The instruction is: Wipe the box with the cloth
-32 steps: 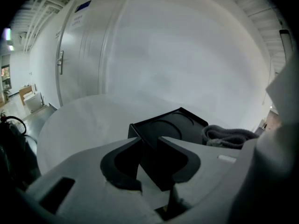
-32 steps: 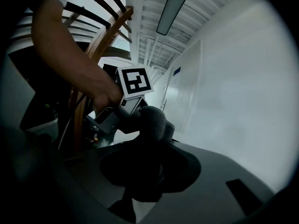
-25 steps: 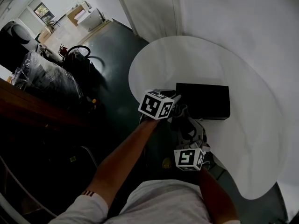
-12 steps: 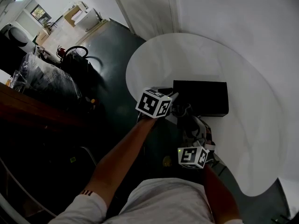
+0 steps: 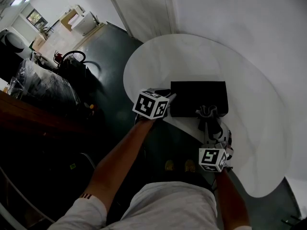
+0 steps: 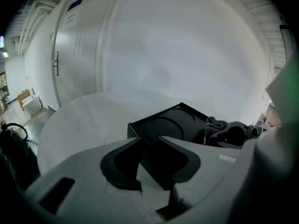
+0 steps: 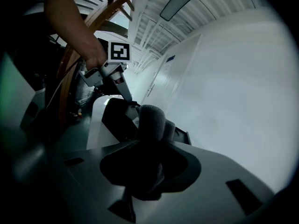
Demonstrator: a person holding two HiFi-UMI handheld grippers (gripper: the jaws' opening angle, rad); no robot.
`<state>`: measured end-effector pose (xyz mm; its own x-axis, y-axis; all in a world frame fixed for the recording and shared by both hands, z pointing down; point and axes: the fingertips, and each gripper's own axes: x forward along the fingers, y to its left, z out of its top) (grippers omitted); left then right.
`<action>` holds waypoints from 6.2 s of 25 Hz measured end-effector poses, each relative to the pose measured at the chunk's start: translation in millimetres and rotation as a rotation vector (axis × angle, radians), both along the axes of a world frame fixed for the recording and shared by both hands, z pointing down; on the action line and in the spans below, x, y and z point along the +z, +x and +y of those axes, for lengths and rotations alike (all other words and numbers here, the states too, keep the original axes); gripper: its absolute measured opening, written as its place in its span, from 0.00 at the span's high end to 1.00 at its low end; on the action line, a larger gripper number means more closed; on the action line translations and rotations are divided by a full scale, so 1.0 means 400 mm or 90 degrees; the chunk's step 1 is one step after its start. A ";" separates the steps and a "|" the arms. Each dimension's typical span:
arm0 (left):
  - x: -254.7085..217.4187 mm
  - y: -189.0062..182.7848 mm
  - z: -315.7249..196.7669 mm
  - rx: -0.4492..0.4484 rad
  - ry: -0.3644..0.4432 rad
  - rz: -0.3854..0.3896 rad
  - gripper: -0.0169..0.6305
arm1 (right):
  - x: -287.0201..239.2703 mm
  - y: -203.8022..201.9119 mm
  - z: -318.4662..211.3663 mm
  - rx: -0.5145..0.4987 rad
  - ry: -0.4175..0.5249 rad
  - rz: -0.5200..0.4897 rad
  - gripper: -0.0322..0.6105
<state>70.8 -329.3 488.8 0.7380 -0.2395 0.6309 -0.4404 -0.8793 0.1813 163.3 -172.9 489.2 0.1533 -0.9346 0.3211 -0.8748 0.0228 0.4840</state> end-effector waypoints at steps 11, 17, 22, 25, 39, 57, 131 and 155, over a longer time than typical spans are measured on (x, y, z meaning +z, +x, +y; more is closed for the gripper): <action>-0.003 0.004 0.005 -0.005 -0.001 0.000 0.80 | -0.007 0.101 0.067 0.079 0.006 -0.029 0.79; -0.002 0.004 0.001 -0.005 -0.004 0.003 0.80 | -0.038 -0.080 0.016 -0.050 0.026 0.004 0.79; 0.000 0.004 0.001 -0.005 -0.006 0.001 0.80 | -0.019 -0.260 -0.034 -0.198 0.001 0.052 0.79; 0.002 0.007 0.005 -0.005 -0.007 0.001 0.80 | 0.016 -0.310 -0.055 -0.251 -0.025 0.084 0.79; 0.001 0.008 0.000 -0.007 -0.006 -0.001 0.80 | 0.050 -0.202 -0.052 -0.215 -0.059 0.113 0.79; -0.003 0.006 0.005 -0.011 -0.002 -0.007 0.80 | 0.044 0.087 0.061 -0.035 -0.076 0.093 0.79; -0.015 -0.008 0.023 -0.012 0.043 -0.022 0.80 | -0.043 0.075 0.080 -0.074 -0.016 0.051 0.79; -0.375 -0.003 0.185 0.044 0.207 0.254 0.88 | -0.399 -0.040 -0.019 -0.208 0.122 -0.240 0.79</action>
